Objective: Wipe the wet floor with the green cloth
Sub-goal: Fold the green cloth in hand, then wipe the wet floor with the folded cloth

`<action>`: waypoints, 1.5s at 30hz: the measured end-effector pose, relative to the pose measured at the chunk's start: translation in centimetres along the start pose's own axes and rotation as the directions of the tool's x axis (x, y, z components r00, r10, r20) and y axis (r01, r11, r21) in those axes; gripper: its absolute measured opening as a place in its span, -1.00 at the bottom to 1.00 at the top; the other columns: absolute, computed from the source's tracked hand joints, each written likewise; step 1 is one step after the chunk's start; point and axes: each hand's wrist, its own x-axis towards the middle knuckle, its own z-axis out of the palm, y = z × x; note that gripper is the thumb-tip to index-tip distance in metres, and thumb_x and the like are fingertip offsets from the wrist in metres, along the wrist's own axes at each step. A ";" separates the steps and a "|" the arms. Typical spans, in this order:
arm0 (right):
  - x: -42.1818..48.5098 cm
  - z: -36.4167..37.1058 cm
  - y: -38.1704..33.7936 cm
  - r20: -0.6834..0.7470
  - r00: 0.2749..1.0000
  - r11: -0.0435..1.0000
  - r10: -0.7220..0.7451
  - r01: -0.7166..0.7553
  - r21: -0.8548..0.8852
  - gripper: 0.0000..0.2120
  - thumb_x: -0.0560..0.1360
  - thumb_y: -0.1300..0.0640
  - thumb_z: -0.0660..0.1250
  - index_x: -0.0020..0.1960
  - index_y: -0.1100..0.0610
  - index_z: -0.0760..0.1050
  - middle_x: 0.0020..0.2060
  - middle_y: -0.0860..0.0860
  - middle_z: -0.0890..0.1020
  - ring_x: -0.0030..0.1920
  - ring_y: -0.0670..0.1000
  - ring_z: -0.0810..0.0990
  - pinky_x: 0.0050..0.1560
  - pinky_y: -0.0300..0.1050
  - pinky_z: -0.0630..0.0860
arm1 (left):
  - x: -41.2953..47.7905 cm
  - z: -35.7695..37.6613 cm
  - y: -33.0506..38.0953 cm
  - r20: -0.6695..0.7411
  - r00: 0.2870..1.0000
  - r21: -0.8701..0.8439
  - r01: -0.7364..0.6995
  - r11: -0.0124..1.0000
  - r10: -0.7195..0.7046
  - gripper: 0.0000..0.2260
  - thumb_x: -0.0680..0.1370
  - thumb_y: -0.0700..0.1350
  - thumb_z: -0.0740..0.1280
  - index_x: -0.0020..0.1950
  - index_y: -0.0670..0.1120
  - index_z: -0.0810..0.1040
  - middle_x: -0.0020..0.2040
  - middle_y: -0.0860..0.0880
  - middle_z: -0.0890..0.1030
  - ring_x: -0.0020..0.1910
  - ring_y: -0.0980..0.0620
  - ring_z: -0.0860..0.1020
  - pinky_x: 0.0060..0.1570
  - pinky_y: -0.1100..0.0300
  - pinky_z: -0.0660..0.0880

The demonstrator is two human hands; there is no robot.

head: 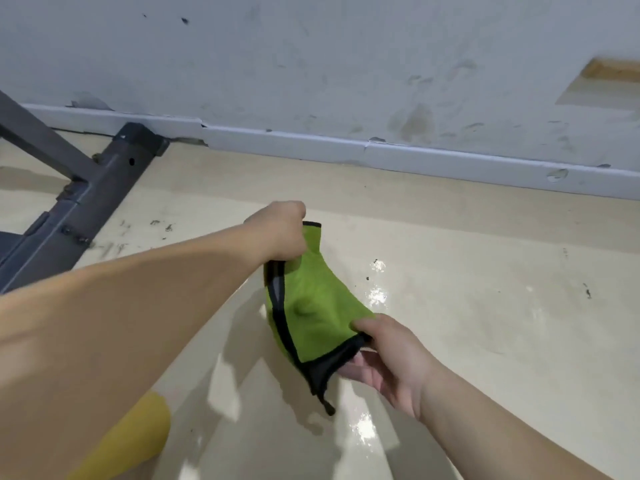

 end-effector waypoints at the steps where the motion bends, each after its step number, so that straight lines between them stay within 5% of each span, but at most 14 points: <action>1: 0.7 0.9 -0.2 0.048 0.999 1.000 0.017 -0.018 0.005 -0.96 0.63 0.28 0.25 0.02 0.23 0.48 -0.34 0.15 0.66 -0.34 0.16 0.65 -0.20 0.11 0.74 | 0.9 -0.3 -0.5 -0.073 0.997 0.051 -0.029 0.998 0.033 -0.58 0.45 -0.27 0.27 0.30 -0.05 0.49 0.17 -0.09 0.56 0.09 -0.19 0.58 -0.01 -0.03 0.60; 3: 2.5 1.6 -0.5 0.028 1.000 0.995 -0.012 0.015 -0.102 -0.90 0.65 0.21 0.24 0.03 0.21 0.52 -0.26 0.15 0.66 -0.26 0.19 0.65 -0.11 0.02 0.73 | 2.0 0.4 -1.6 -0.250 0.962 0.149 -0.074 0.986 0.110 -0.53 0.47 -0.28 0.29 0.38 -0.05 0.45 0.29 -0.11 0.49 0.21 -0.22 0.51 0.04 -0.04 0.52; 5: 4.9 1.0 -1.3 -0.130 0.981 0.946 -0.143 0.097 -0.308 -0.88 0.64 0.16 0.25 0.01 0.20 0.52 -0.24 0.14 0.58 -0.28 0.15 0.56 -0.13 -0.01 0.64 | 2.6 3.0 -2.8 -0.332 0.924 0.243 -0.111 0.964 0.190 -0.43 0.50 -0.24 0.34 0.51 -0.06 0.35 0.53 -0.16 0.30 0.44 -0.26 0.34 0.30 -0.12 0.40; 8: 7.7 -1.1 -4.1 -0.239 0.888 0.739 -0.394 0.152 -0.656 -0.88 0.61 0.06 0.32 0.05 0.10 0.55 -0.20 0.04 0.64 -0.30 0.08 0.58 -0.08 0.05 0.60 | 2.9 8.9 -3.6 -0.092 0.969 0.294 -0.193 0.936 0.228 -0.38 0.65 -0.05 0.28 0.67 -0.01 0.11 0.71 -0.14 -0.09 0.67 -0.26 -0.08 0.63 -0.19 -0.05; 10: 8.9 -1.9 -6.2 -0.163 0.867 0.547 -0.471 0.142 -0.825 -0.80 0.62 0.03 0.30 0.21 0.04 0.53 0.01 0.00 0.63 -0.08 0.08 0.62 0.06 0.01 0.57 | 3.2 12.8 -3.9 0.070 0.985 0.247 -0.170 0.954 0.157 -0.34 0.71 0.15 0.14 0.71 -0.01 -0.10 0.70 -0.17 -0.24 0.66 -0.27 -0.21 0.62 -0.22 -0.14; 13: 11.6 -2.1 -8.4 -0.032 0.878 0.187 -0.477 0.067 -0.980 -0.56 0.61 0.03 0.29 0.48 -0.07 0.38 0.43 -0.01 0.40 0.31 0.08 0.51 0.26 -0.03 0.49 | 4.3 16.2 -3.0 0.086 0.995 -0.008 0.046 0.999 -0.046 -0.29 0.72 0.21 0.01 0.69 -0.10 -0.26 0.68 -0.25 -0.28 0.65 -0.28 -0.28 0.61 -0.23 -0.21; 17: 16.2 -0.6 -10.9 -0.022 0.900 -0.026 -0.436 -0.038 -0.999 -0.28 0.55 0.02 0.29 0.62 -0.17 0.06 0.65 0.02 -0.07 0.64 0.17 -0.01 0.50 0.13 0.31 | 6.4 17.8 -0.8 0.017 0.980 -0.031 0.200 0.979 -0.200 -0.35 0.71 0.20 -0.11 0.66 -0.01 -0.37 0.64 -0.26 -0.39 0.61 -0.29 -0.41 0.54 -0.33 -0.37; 20: 18.9 -0.4 -12.6 -0.133 0.909 -0.018 -0.396 -0.152 -0.988 -0.04 0.41 -0.03 0.41 0.57 -0.31 -0.15 0.63 -0.02 -0.28 0.64 0.25 -0.20 0.44 0.27 0.38 | 8.4 17.6 -2.1 -0.081 0.987 0.021 0.140 0.990 -0.138 -0.36 0.69 0.23 -0.16 0.67 0.03 -0.34 0.66 -0.26 -0.33 0.63 -0.28 -0.36 0.54 -0.35 -0.34; 25: 20.9 -1.0 -13.2 -0.218 0.919 -0.020 -0.329 -0.238 -0.971 0.39 0.01 -0.14 0.70 0.54 -0.39 -0.18 0.55 -0.09 -0.07 0.57 0.28 -0.05 0.10 0.27 0.62 | 13.8 15.1 -6.0 -0.156 0.988 0.140 0.017 0.990 0.006 -0.39 0.65 0.29 -0.18 0.67 0.18 -0.27 0.69 -0.18 -0.25 0.66 -0.21 -0.31 0.58 -0.31 -0.27; 35: 22.3 -1.9 -13.2 -0.221 0.911 0.027 -0.350 -0.225 -0.974 0.36 0.16 0.01 0.70 0.57 -0.38 -0.23 0.61 -0.12 -0.21 0.58 0.29 -0.17 0.25 0.30 0.53 | 24.2 12.5 -2.5 -0.146 0.989 0.151 0.059 0.987 -0.037 -0.41 0.65 0.23 -0.18 0.69 0.18 -0.21 0.71 -0.10 -0.24 0.66 -0.27 -0.26 0.55 -0.35 -0.29; 39: 22.7 -2.3 -12.9 -0.220 0.895 0.020 -0.388 -0.230 -0.973 0.26 0.26 0.09 0.64 0.53 -0.40 -0.25 0.61 -0.11 -0.19 0.57 0.32 -0.13 0.25 0.32 0.52 | 22.3 14.5 2.3 -0.117 0.965 0.224 -0.205 0.953 0.235 -0.40 0.66 0.23 -0.11 0.70 0.16 -0.09 0.72 -0.08 -0.14 0.67 -0.25 -0.20 0.57 -0.32 -0.24; 45: 22.3 -2.6 -13.2 -0.188 0.897 -0.030 -0.400 -0.218 -0.975 0.33 -0.07 -0.21 0.66 0.51 -0.39 -0.04 0.58 -0.03 -0.04 0.51 0.35 0.07 0.20 0.28 0.59 | 18.0 16.5 1.8 0.016 0.837 0.226 -0.536 0.813 0.548 -0.42 0.67 0.25 -0.07 0.70 0.19 -0.01 0.72 -0.03 -0.10 0.68 -0.17 -0.23 0.58 -0.28 -0.28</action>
